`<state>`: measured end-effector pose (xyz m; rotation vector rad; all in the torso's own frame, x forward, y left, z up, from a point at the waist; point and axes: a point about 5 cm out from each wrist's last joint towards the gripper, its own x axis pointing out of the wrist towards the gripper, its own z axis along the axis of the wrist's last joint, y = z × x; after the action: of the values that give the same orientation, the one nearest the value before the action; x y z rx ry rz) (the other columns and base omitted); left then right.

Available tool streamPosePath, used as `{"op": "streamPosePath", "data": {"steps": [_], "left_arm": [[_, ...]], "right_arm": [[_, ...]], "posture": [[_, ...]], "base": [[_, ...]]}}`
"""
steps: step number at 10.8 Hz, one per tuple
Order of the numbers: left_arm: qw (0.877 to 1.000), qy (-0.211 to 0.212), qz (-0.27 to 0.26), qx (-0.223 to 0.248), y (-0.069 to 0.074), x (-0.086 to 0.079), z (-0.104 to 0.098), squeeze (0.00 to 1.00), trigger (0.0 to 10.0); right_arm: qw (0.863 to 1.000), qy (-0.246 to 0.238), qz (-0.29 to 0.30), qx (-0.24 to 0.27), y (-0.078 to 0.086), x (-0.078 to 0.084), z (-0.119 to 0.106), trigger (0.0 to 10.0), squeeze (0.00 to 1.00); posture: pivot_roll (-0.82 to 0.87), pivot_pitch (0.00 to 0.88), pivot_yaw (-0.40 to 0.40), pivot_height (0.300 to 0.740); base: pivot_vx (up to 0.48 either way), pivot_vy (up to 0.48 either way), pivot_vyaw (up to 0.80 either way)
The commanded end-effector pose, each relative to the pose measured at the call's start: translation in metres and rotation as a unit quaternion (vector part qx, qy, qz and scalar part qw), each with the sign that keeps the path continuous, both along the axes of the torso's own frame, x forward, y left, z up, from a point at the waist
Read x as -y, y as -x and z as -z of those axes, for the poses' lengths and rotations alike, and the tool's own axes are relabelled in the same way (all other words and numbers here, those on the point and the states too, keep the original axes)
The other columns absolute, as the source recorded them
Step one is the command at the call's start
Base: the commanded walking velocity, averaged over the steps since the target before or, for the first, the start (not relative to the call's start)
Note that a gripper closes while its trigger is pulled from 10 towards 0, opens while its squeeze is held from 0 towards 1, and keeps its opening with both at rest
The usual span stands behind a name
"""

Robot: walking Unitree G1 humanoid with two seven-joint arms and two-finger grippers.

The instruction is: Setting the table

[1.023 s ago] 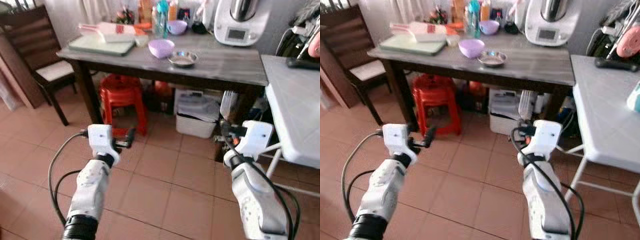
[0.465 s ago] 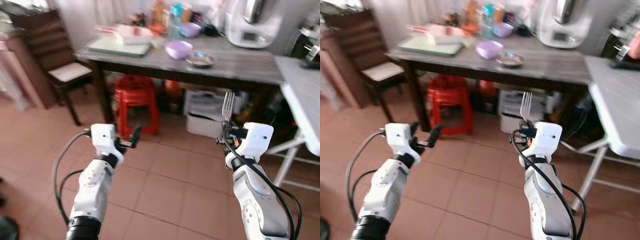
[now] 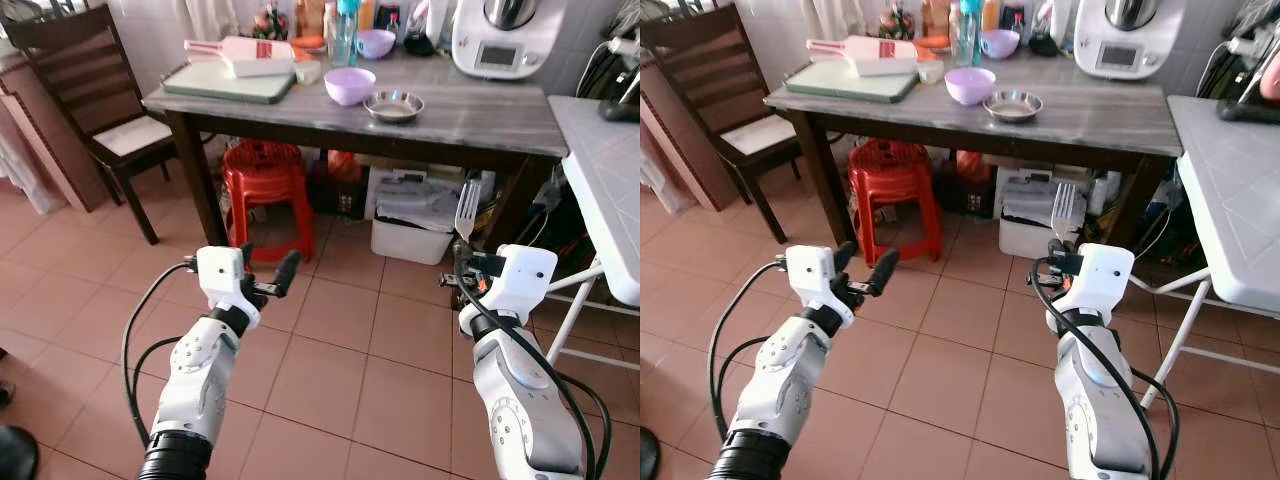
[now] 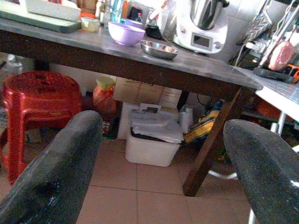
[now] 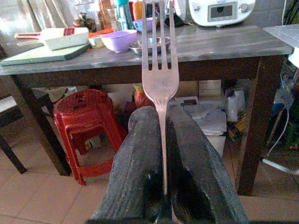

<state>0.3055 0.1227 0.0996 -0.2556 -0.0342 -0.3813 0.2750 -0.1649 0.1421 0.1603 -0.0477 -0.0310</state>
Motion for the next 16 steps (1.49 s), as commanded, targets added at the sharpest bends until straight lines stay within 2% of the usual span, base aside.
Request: {"op": "streamPosePath", "data": {"steps": [1,6,13,16], "left_arm": [[1.000,0.003,0.002,0.005,0.0003,-0.0017,-0.0035,0.00,10.0],[1.000,0.007,0.007,0.005,-0.0001,-0.0006,-0.0042,0.00,10.0],[1.000,0.007,0.014,0.005,0.0002,0.0018,-0.0049,0.00,10.0],[1.000,0.008,0.015,0.004,0.0000,0.0039,-0.0043,0.00,10.0]], "right_arm": [[1.000,0.000,0.002,0.014,-0.0002,-0.0001,-0.0054,10.0,0.00],[1.000,-0.001,0.004,0.016,0.0006,0.0004,-0.0043,10.0,0.00],[1.000,-0.002,0.004,0.012,0.0014,-0.0003,-0.0026,10.0,0.00],[1.000,-0.006,0.004,0.010,-0.0012,0.0010,-0.0029,10.0,0.00]], "posture": [[-0.01,0.000,0.010,0.740],[-0.02,0.000,0.012,0.740],[-0.02,0.001,0.014,0.740],[-0.02,0.000,0.008,0.740]], "base": [[0.270,0.000,0.00],[0.269,0.000,0.00],[0.385,0.000,0.62],[0.389,0.000,0.00]]}}
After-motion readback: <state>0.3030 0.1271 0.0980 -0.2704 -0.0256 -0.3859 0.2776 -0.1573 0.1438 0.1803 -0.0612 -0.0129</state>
